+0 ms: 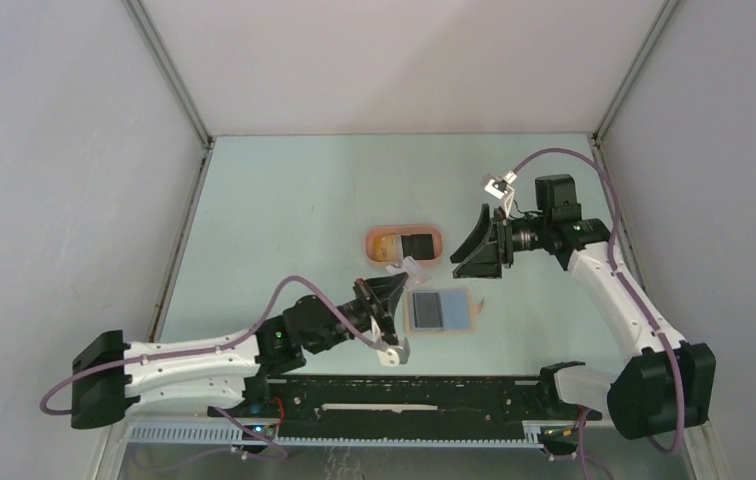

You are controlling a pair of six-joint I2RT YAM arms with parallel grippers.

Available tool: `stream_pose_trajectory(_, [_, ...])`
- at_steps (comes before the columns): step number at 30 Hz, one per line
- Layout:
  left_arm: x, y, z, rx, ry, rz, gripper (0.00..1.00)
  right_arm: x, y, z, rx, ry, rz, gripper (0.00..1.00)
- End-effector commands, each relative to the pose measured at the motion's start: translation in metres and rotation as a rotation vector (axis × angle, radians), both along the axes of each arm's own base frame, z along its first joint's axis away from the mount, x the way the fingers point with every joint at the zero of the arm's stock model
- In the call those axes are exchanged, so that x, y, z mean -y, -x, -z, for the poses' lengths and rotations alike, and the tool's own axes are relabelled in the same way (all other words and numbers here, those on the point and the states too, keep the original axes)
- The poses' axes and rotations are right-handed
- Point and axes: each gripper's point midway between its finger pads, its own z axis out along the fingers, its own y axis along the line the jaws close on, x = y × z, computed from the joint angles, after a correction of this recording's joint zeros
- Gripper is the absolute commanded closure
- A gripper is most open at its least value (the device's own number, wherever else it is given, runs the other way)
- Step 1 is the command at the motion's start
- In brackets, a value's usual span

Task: Put the credit cards into the card holder
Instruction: Pick up the credit card from the storage box.

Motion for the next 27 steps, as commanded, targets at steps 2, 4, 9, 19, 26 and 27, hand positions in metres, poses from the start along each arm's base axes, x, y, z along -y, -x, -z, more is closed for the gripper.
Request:
stream_pose_trajectory(2, [0.007,-0.006,-0.009,0.289,-0.103,-0.082,1.0,-0.006,-0.018,0.004,-0.242,0.007,0.043,0.23])
stream_pose_trajectory(4, [0.014,-0.007,-0.002,0.315,-0.138,-0.098,1.0,-0.01,-0.017,0.006,-0.292,0.004,0.021,0.24])
stream_pose_trajectory(9, [0.023,-0.005,-0.003,0.362,-0.13,-0.113,1.0,-0.023,-0.018,0.02,-0.355,0.047,0.012,0.25])
stream_pose_trajectory(19, [0.035,0.002,0.005,0.387,-0.13,-0.113,1.0,-0.033,-0.018,0.033,-0.464,0.058,-0.03,0.35])
stream_pose_trajectory(26, [0.039,0.0,0.011,0.395,-0.15,-0.124,1.0,-0.038,-0.009,0.028,-0.499,0.033,-0.107,0.71])
stream_pose_trajectory(27, [0.04,0.0,0.012,0.395,-0.151,-0.126,1.0,-0.038,-0.008,0.028,-0.499,0.032,-0.113,0.77])
